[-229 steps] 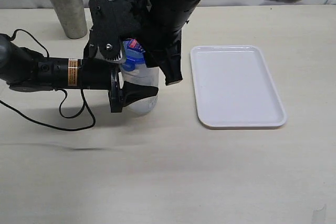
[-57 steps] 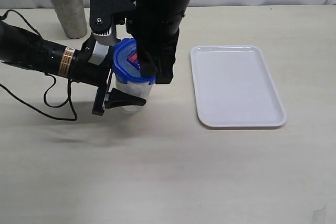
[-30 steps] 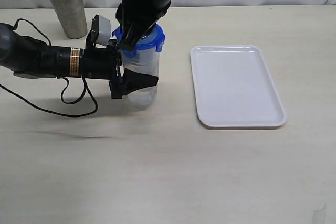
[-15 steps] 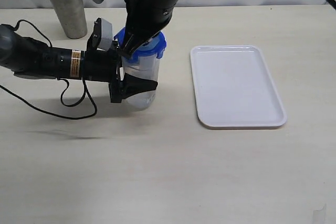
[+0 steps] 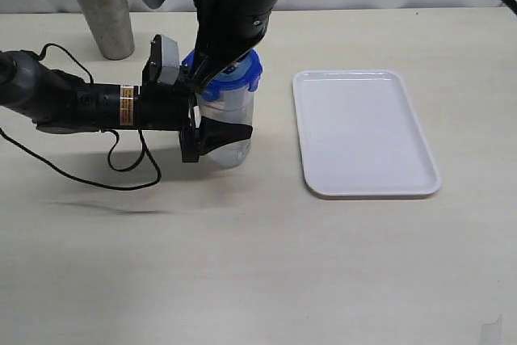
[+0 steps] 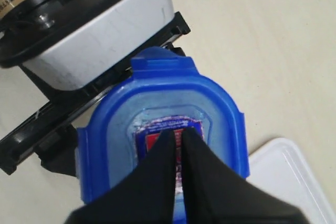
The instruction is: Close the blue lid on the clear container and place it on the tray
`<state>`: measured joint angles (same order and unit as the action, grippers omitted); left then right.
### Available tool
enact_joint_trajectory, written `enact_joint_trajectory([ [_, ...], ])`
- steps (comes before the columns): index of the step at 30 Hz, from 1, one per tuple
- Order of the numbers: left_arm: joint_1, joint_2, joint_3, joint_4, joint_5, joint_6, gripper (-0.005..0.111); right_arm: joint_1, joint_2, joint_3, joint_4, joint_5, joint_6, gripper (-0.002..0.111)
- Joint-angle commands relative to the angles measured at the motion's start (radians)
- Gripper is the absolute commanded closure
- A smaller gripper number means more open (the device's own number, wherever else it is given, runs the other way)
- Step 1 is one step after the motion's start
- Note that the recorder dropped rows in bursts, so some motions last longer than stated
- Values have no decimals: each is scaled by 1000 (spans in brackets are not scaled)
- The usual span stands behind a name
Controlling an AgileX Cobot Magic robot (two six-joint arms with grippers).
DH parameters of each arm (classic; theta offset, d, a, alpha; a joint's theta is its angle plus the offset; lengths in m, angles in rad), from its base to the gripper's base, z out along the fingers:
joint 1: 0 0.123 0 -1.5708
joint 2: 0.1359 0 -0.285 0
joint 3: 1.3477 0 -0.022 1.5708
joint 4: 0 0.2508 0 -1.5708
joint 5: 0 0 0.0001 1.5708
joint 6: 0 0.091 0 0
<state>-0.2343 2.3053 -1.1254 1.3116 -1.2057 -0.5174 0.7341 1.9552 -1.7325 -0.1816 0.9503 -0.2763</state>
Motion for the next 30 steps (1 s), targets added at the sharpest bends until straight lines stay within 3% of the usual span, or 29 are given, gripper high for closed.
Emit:
enact_joint_trajectory([
  [1, -5, 1, -3, -51, -15, -21, 93, -1, 10, 4, 15, 46, 5, 103],
  [5, 1, 1, -3, -4, -15, -21, 35, 1, 37, 4, 24, 48, 8, 103],
  [7, 1, 1, -3, 5, -15, -21, 23, 1, 53, 4, 29, 48, 8, 103],
  [15, 49, 1, -3, 54, -15, -33, 23, 1, 55, 4, 31, 57, 8, 103],
  [21, 46, 1, -3, 121, -15, -14, 23, 1, 55, 4, 31, 64, 8, 103],
  [30, 24, 3, -3, 10, -15, -2, 23, 1, 55, 4, 31, 68, 8, 103],
])
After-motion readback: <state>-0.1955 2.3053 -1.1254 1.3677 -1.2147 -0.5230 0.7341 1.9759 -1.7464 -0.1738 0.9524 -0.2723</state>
